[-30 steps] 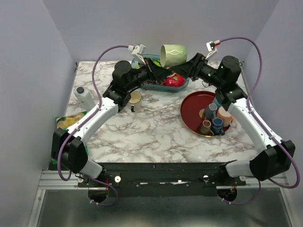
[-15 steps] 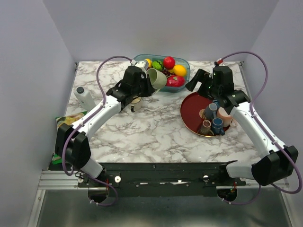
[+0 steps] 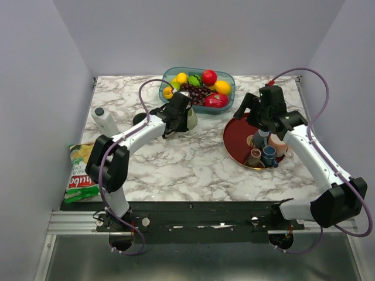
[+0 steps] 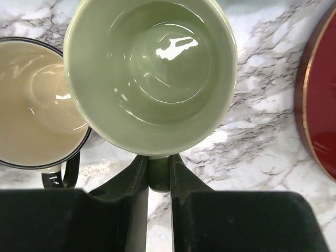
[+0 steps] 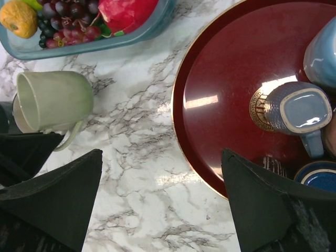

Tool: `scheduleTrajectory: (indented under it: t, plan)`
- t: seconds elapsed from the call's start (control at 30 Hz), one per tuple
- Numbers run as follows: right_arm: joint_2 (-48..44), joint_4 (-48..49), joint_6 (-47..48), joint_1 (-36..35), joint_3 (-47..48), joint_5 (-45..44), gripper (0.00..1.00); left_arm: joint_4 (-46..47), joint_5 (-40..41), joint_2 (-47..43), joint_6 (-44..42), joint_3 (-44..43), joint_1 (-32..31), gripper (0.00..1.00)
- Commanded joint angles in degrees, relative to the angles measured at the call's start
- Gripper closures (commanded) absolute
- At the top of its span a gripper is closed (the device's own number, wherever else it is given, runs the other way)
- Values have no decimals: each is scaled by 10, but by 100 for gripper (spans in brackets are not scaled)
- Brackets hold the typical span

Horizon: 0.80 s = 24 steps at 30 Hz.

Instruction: Turn the mug right side up

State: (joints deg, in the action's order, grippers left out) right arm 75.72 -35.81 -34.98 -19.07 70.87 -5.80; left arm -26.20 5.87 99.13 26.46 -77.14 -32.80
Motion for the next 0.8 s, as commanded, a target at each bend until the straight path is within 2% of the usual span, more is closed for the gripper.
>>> scheduleTrajectory:
  t: [0.0,0.57,0.67,0.73,0.77]
  plan:
    - [9,-36,1,0,-4,-25,0,20,66,22,-16,-36,-17,100]
    - [-2,-108,5,0,-28,-45,0,-9,121,85,-62,-63,-30,100]
    - [-2,-131,7,1,-28,-45,0,-28,140,92,-72,-76,-38,90]
    - [-1,-150,5,7,-34,-36,0,-39,144,98,-74,-79,-41,77]
    - [-6,-155,4,10,-37,-36,0,-42,151,99,-75,-80,-43,73]
